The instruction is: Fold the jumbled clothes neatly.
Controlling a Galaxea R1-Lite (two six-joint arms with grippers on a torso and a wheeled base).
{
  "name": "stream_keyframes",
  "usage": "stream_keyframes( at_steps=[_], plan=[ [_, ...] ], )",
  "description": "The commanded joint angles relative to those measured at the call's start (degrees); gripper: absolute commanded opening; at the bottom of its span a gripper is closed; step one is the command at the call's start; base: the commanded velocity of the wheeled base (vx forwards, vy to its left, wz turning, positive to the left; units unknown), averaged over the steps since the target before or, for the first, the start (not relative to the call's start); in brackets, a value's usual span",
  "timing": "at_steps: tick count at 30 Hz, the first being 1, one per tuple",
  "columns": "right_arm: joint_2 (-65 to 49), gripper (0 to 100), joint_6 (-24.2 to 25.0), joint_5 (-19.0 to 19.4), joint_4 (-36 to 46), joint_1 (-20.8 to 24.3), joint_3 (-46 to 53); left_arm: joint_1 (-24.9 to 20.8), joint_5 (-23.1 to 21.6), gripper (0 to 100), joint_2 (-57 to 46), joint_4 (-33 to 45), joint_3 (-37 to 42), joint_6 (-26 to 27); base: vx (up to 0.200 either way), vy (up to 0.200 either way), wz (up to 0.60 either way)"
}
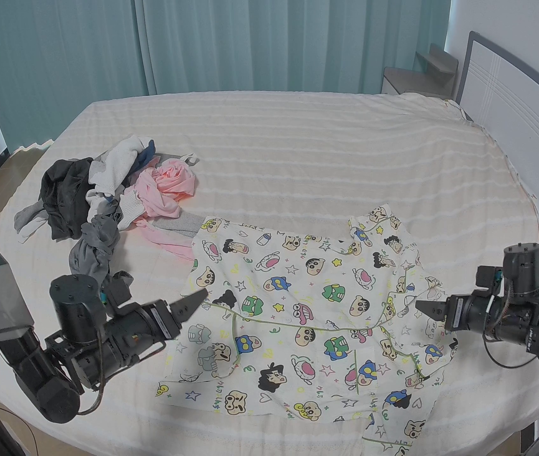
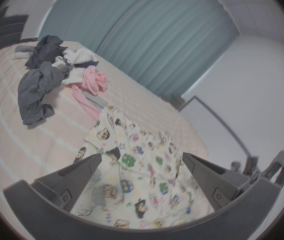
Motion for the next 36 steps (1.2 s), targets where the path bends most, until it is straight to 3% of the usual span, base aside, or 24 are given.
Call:
stream_keyframes(
  at_steps=[1, 3, 7, 12, 17, 21, 29, 36],
  plan=[
    [-15.22, 100, -1.42, 0.89, -0.66, 1.81, 10.59, -4.22, -1.27, 100, 12.03, 6.03, -3.31, 13.44, 0.000, 0.000, 0.00],
    [-17.86, 100, -1.33, 0.89, -0.66, 2.86, 13.93, -5.63, 1.63, 100, 13.26, 15.17, -9.99, 14.32, 0.000, 0.000, 0.00],
    [-20.67, 100, -1.24, 0.89, -0.66, 3.30, 16.30, -7.38, 1.89, 100, 11.50, 36.26, -19.40, 14.50, 0.000, 0.000, 0.00],
    [-24.28, 100, -1.24, 1.24, -0.66, 3.65, 18.41, -8.79, 1.45, 100, 10.44, 51.64, -30.21, 14.41, 0.000, 0.000, 0.00],
    [-26.47, 100, -1.16, 3.61, -0.66, 4.79, 21.14, -9.32, 2.33, 100, 11.67, 58.32, -34.43, 15.55, 0.000, 0.000, 0.00],
    [-27.00, 100, -1.16, 3.70, -0.66, 5.67, 21.31, -10.37, 6.99, 100, 12.03, 62.10, -36.98, 18.28, 0.000, 0.000, 0.00],
    [-27.09, 100, 0.25, 3.70, -0.49, 7.61, 22.02, -11.78, 12.88, 100, 16.07, 64.39, -40.40, 20.30, 0.000, 0.000, 0.00],
    [-27.18, 100, 1.48, 3.70, -0.22, 7.69, 22.02, -11.43, 13.05, 100, 18.00, 64.56, -41.81, 20.47, 0.000, 0.000, 0.00]
  ],
)
